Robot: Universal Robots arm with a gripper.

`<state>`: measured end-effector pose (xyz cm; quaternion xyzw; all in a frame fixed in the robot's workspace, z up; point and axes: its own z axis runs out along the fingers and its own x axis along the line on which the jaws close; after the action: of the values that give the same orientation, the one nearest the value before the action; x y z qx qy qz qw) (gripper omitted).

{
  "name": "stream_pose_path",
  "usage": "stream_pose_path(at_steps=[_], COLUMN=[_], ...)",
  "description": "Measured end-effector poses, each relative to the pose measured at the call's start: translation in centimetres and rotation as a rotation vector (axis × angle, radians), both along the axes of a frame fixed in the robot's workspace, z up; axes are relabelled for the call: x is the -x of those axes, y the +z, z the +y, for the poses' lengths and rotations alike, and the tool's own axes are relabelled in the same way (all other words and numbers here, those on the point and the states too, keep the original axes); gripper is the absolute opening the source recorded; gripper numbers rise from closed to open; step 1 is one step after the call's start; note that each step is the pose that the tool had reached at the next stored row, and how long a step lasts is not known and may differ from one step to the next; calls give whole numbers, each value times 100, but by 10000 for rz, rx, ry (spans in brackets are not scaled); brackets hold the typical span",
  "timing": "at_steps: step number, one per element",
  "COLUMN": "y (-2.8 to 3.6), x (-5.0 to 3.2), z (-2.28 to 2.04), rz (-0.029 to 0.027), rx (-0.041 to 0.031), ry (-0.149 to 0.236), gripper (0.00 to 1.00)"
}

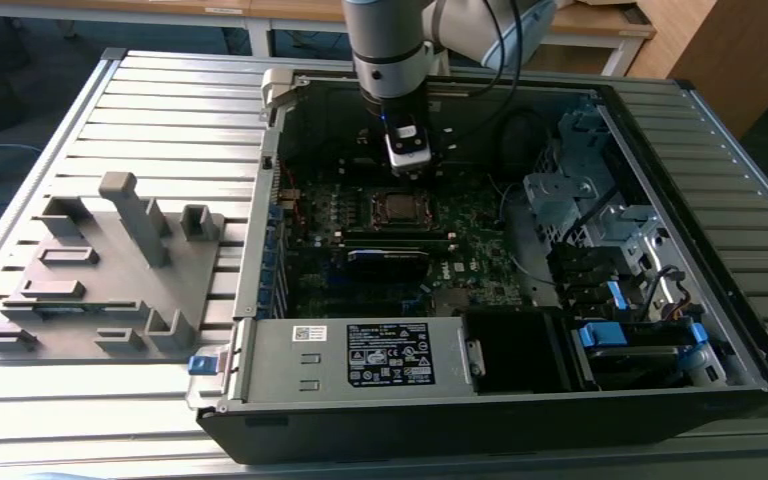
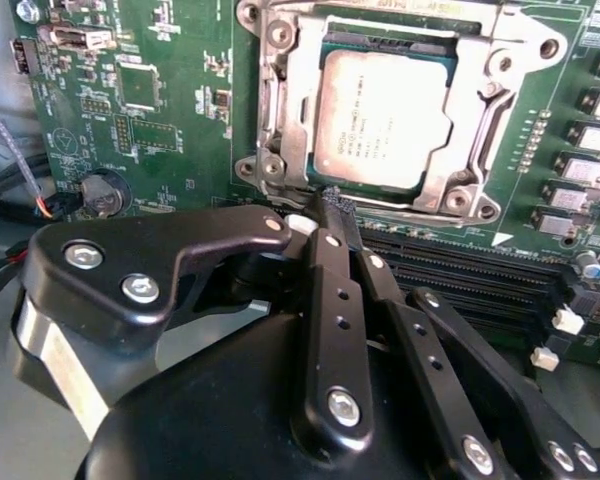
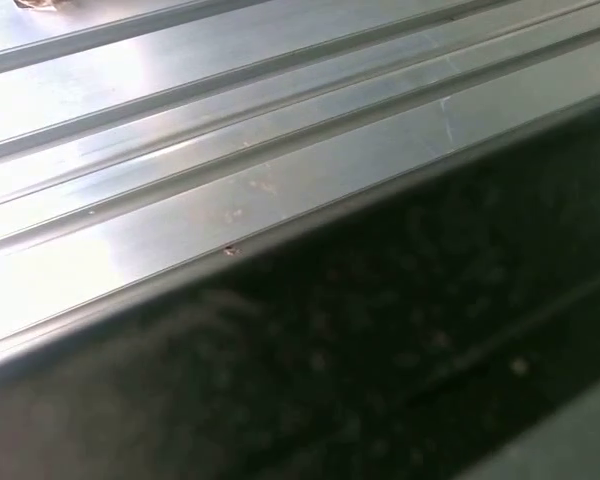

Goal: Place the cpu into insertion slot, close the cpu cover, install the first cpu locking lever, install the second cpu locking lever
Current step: 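Install the first cpu locking lever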

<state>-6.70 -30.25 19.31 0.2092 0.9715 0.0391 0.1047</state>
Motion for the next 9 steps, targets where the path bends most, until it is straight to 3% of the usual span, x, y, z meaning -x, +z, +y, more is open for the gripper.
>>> stream_pose_path(at_steps=[9], y=[-3], x=[-46], z=[1], rz=[-4], rx=[-49], ry=[0], gripper=[11])
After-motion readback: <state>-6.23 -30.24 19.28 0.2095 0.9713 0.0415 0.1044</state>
